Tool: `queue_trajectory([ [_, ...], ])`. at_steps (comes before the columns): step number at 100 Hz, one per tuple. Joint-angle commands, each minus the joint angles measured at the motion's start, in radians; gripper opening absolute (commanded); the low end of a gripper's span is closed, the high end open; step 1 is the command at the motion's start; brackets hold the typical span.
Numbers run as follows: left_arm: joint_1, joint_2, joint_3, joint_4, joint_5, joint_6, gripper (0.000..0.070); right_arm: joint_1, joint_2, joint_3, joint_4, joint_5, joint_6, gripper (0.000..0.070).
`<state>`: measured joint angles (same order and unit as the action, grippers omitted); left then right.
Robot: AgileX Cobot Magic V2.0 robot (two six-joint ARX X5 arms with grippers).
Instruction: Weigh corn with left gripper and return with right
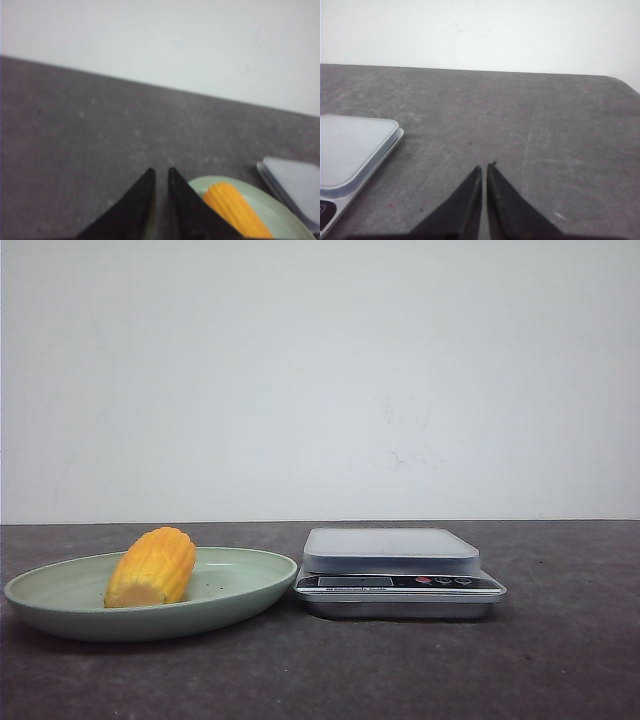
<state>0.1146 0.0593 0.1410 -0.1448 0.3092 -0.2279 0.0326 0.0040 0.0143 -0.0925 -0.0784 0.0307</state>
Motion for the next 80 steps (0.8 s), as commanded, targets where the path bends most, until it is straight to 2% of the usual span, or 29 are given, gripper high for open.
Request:
queue_trajectory([
  [1,-0.006,-0.017,-0.019,0.017,-0.012,0.006,0.0000,0.001,0.000,-0.001,0.011,0.000,0.003,0.0010],
  [17,-0.029,-0.056,-0.084,0.009,-0.089,0.011,0.0000,0.001,0.000,-0.001,0.011,0.000,0.003,0.0010],
  [28,-0.033,-0.056,-0.100,-0.049,-0.122,0.013,0.0000,0.001,0.000,-0.001,0.011,0.000,0.003,0.0010],
  [39,-0.035,-0.056,-0.104,-0.103,-0.127,0.014,0.0000,0.001,0.000,-0.001,0.014,0.000,0.003,0.0010],
  [80,-0.047,-0.056,-0.104,-0.101,-0.126,0.112,0.0000,0.001,0.000,-0.001,0.018,0.000,0.003,0.0010],
])
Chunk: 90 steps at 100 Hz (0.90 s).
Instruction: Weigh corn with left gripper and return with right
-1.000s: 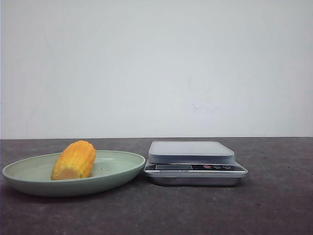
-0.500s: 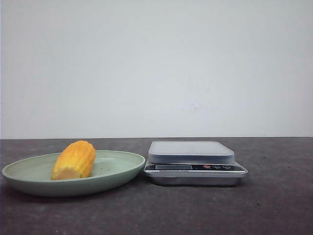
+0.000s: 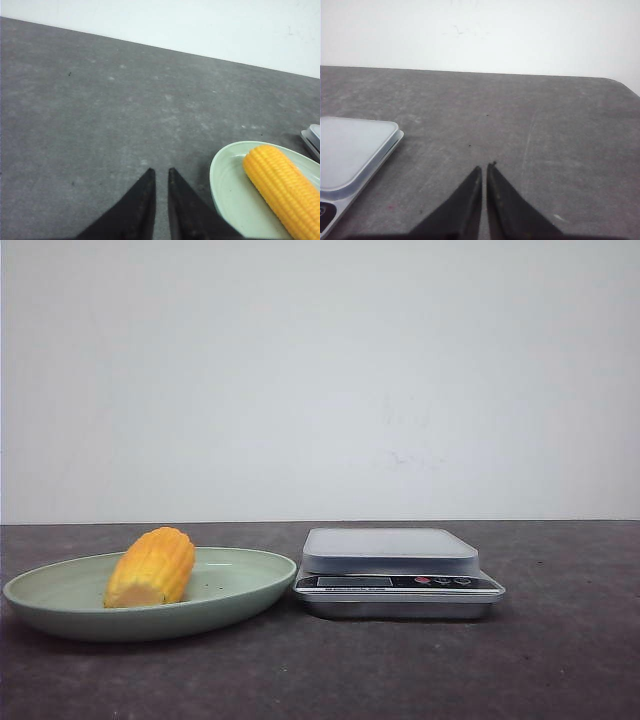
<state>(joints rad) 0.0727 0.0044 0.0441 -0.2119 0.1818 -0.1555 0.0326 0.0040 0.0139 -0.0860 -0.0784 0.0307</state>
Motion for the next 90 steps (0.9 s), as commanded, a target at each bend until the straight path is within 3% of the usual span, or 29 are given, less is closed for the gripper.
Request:
queue_trajectory([
  [1,-0.006,-0.001,-0.007,-0.034,0.001,0.042,0.0000,0.001,0.000,0.000,0.011,0.000,0.003,0.0010],
  [37,-0.015,-0.002,-0.007,-0.034,0.003,0.086,0.0000,0.001,0.000,0.000,0.011,0.000,0.003,0.0010],
  [52,-0.014,-0.001,-0.007,-0.034,0.003,-0.023,0.0000,0.001,0.000,0.000,0.011,0.000,0.003,0.0010],
  [90,-0.097,-0.001,-0.007,-0.034,0.002,-0.021,0.0000,0.001,0.000,0.000,0.011,0.000,0.003,0.0010],
])
